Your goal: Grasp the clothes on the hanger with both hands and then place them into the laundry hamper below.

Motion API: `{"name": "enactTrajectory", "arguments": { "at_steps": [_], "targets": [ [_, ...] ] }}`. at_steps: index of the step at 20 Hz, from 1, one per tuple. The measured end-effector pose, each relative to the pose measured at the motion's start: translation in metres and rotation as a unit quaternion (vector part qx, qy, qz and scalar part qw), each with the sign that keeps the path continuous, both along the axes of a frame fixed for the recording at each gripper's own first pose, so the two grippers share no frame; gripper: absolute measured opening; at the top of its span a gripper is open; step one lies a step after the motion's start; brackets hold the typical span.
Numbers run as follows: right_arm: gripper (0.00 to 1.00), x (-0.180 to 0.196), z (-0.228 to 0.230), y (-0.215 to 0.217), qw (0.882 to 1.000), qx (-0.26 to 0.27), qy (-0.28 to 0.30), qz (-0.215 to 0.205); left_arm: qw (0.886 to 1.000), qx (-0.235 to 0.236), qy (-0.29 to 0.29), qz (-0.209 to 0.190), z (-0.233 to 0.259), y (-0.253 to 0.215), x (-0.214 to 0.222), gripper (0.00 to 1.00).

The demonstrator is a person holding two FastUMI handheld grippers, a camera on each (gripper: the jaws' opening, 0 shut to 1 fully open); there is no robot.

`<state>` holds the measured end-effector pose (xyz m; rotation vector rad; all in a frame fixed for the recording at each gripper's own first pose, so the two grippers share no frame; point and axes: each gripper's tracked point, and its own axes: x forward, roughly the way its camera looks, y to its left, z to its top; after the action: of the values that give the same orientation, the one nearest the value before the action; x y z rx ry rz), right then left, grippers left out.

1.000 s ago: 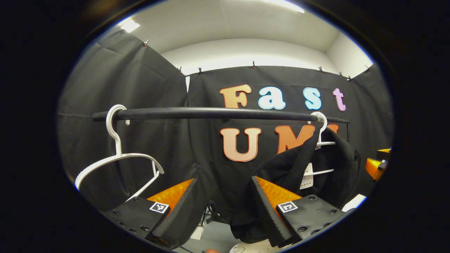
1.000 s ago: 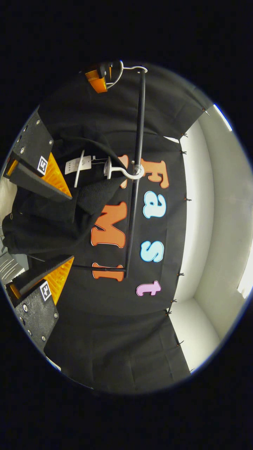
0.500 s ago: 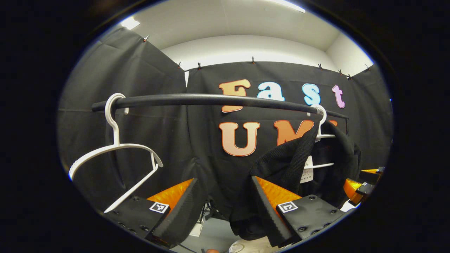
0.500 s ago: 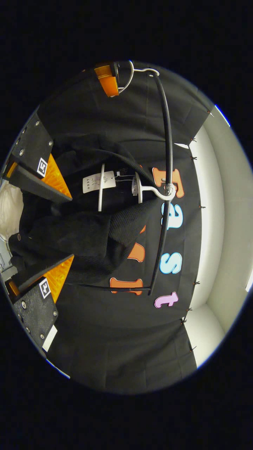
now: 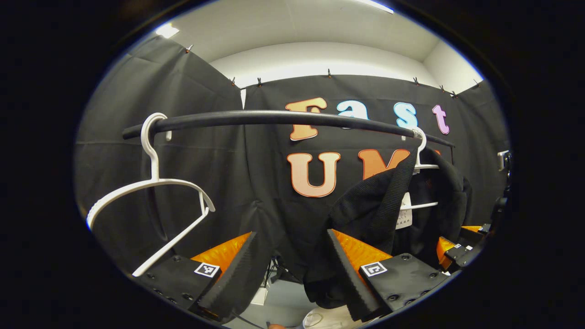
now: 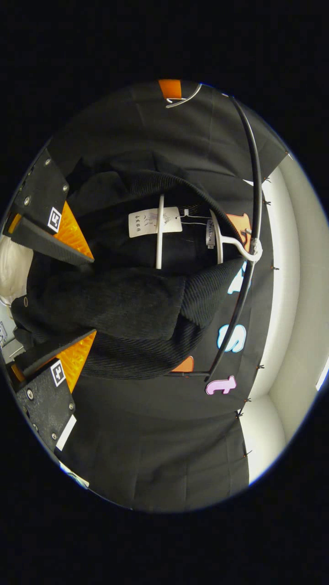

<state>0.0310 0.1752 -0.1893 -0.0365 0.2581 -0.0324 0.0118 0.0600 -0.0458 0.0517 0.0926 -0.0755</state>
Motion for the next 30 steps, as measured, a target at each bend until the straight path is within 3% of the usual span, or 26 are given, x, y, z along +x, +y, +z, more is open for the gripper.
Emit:
{"name": "enactTrajectory", "arguments": {
  "at_steps": [1,5,9,10,12,14,16,17,20,23,24,25,30],
  "targets": [
    [0.86,0.002,-0.002,0.000,1.000,0.000,0.001,-0.001,1.000,0.001,0.002,0.001,-0.003,0.001,0.000,0.93],
    [0.85,0.016,-0.011,0.001,1.000,-0.007,0.001,-0.009,1.000,-0.003,0.004,0.006,-0.008,0.004,0.002,0.96],
    [0.84,0.034,-0.016,-0.004,1.000,-0.018,0.001,-0.020,1.000,-0.007,0.014,0.001,-0.017,-0.001,0.002,0.93],
    [0.87,0.040,-0.017,-0.006,1.000,-0.018,0.001,-0.022,1.000,-0.008,0.014,-0.001,-0.018,-0.003,0.003,0.96],
    [0.76,0.053,-0.023,-0.010,1.000,-0.014,0.003,-0.025,1.000,-0.007,0.015,-0.002,-0.020,-0.007,0.005,0.93],
    [0.68,0.059,-0.028,-0.013,1.000,-0.007,0.007,-0.024,1.000,-0.012,0.019,-0.003,-0.024,-0.013,0.005,0.96],
    [0.46,0.060,-0.027,-0.019,1.000,-0.006,0.004,-0.024,0.999,-0.020,0.026,-0.018,-0.030,-0.028,0.004,0.93],
    [0.51,0.058,-0.026,-0.021,1.000,-0.004,0.002,-0.022,0.999,-0.021,0.030,-0.025,-0.034,-0.035,0.005,0.93],
    [0.14,0.052,-0.023,-0.025,1.000,0.007,0.005,-0.009,0.998,-0.024,0.037,-0.046,-0.042,-0.061,0.009,0.96],
    [0.03,0.047,-0.016,-0.032,1.000,0.003,0.004,-0.001,0.996,-0.035,0.047,-0.072,-0.053,-0.093,0.014,0.96],
    [0.12,0.045,-0.013,-0.035,1.000,0.000,0.001,0.000,0.995,-0.040,0.050,-0.081,-0.056,-0.104,0.015,0.93],
    [0.06,0.043,-0.010,-0.038,1.000,-0.002,0.000,0.001,0.993,-0.046,0.054,-0.089,-0.060,-0.115,0.017,0.93],
    [0.05,0.036,0.002,-0.052,1.000,0.006,-0.002,0.007,0.989,-0.049,0.068,-0.119,-0.080,-0.160,0.021,0.94]
  ]
}}
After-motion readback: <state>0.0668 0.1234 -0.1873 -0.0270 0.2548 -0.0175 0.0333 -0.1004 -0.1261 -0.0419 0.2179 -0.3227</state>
